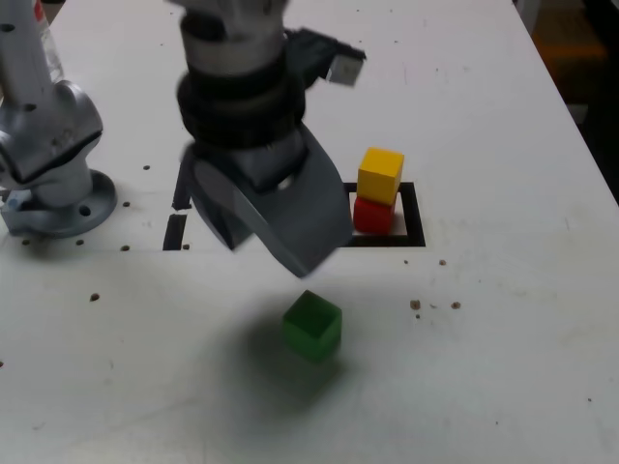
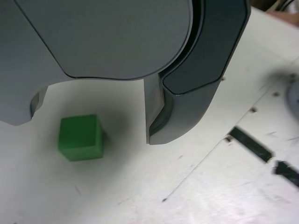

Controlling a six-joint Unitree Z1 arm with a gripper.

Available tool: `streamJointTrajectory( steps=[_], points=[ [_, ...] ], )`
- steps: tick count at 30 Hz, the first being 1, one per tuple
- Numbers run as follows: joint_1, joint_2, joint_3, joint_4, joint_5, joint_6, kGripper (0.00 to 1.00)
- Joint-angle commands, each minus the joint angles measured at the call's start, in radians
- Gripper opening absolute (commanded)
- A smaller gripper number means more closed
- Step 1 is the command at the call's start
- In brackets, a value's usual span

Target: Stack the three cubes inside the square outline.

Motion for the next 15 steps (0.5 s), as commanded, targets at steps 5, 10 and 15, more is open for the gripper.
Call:
streamJointTrajectory(
  steps=[5,10,15],
  points=[
    [-0.03,0.026,0.046,-0.088,-0.021,-0.011,0.86],
    [-0.04,0.07,0.042,-0.131,-0.027,-0.017,0.86],
    [-0.04,0.1,0.05,-0.159,-0.03,-0.025,0.86]
  ],
)
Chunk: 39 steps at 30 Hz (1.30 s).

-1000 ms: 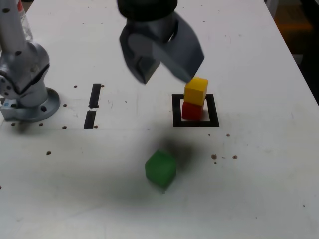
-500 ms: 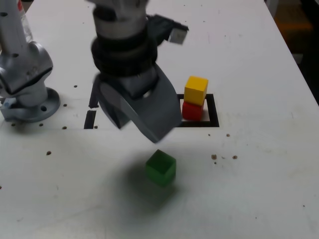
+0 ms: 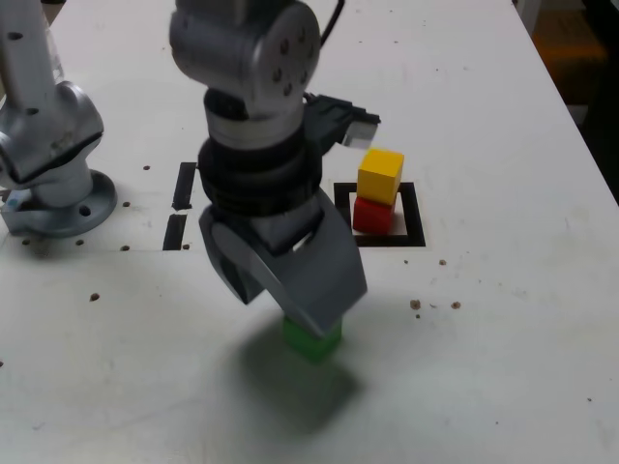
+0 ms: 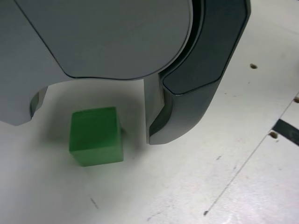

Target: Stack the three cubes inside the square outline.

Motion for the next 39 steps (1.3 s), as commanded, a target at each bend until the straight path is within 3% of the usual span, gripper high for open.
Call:
streamJointTrajectory(
  steps=[1,12,15,18,23,25,30,39],
  points=[
    [-0.001,0.014,0.003,-0.012,-0.004,-0.005,0.86],
    [-0.001,0.083,0.021,-0.063,-0.03,-0.028,0.83],
    [-0.001,0.094,0.022,-0.067,-0.029,-0.039,0.78],
    [-0.001,0.099,0.023,-0.068,-0.016,-0.066,0.64],
    [-0.001,0.1,0.025,-0.08,0.019,-0.113,0.25],
    [-0.001,0.1,0.026,-0.086,0.026,-0.119,0.14],
    [-0.001,0.098,0.029,-0.093,0.03,-0.122,0.05],
    [-0.001,0.082,0.047,-0.095,0.034,-0.125,0.05]
  ],
)
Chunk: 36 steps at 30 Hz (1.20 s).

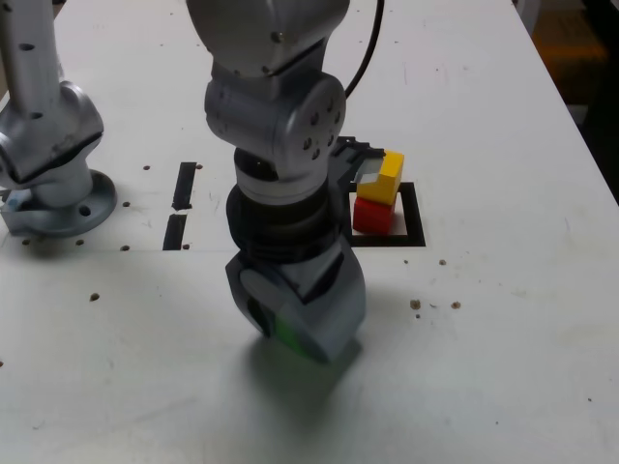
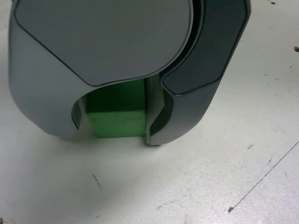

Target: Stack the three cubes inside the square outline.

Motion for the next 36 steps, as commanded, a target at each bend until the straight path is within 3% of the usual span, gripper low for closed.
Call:
streamJointTrajectory(
  steps=[1,8,15,21,29,36],
  points=[
    [-0.001,-0.013,0.007,0.002,0.007,-0.004,0.05],
    [-0.002,-0.061,0.019,0.03,0.042,-0.045,0.05],
    [-0.007,-0.186,0.01,0.197,0.078,-0.117,0.05],
    [-0.007,-0.24,-0.004,0.27,0.098,-0.142,0.05],
    [0.029,-0.262,-0.089,0.342,0.142,-0.13,0.05],
    [0.122,-0.249,-0.203,0.365,0.139,-0.059,0.05]
  ],
)
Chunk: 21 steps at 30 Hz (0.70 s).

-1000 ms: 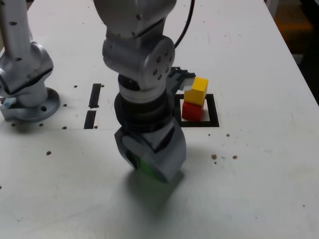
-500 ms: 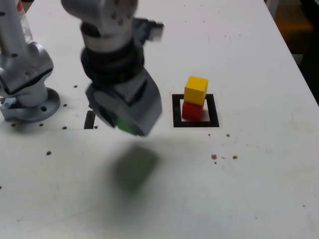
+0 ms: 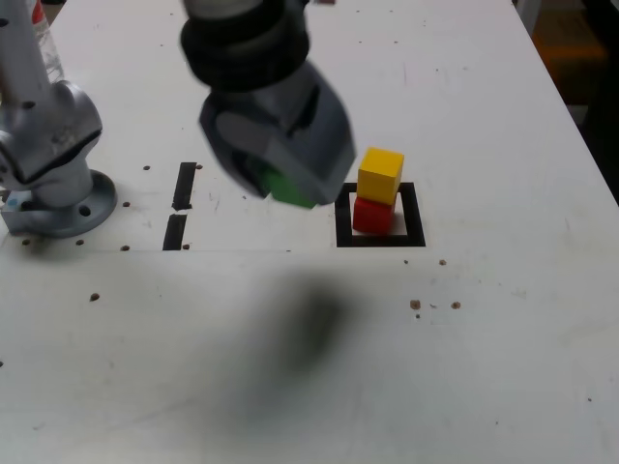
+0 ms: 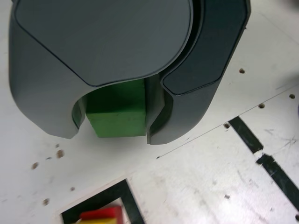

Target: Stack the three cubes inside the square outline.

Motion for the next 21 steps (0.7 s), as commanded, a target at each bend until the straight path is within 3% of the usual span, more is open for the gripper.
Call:
streamJointTrajectory(
  steps=[1,9,21],
  points=[
    [0.038,0.011,-0.032,0.005,-0.011,0.027,0.05],
    [0.197,0.083,-0.123,-0.002,-0.09,0.176,0.05],
    [0.304,0.165,-0.173,-0.021,-0.128,0.271,0.05]
  ],
)
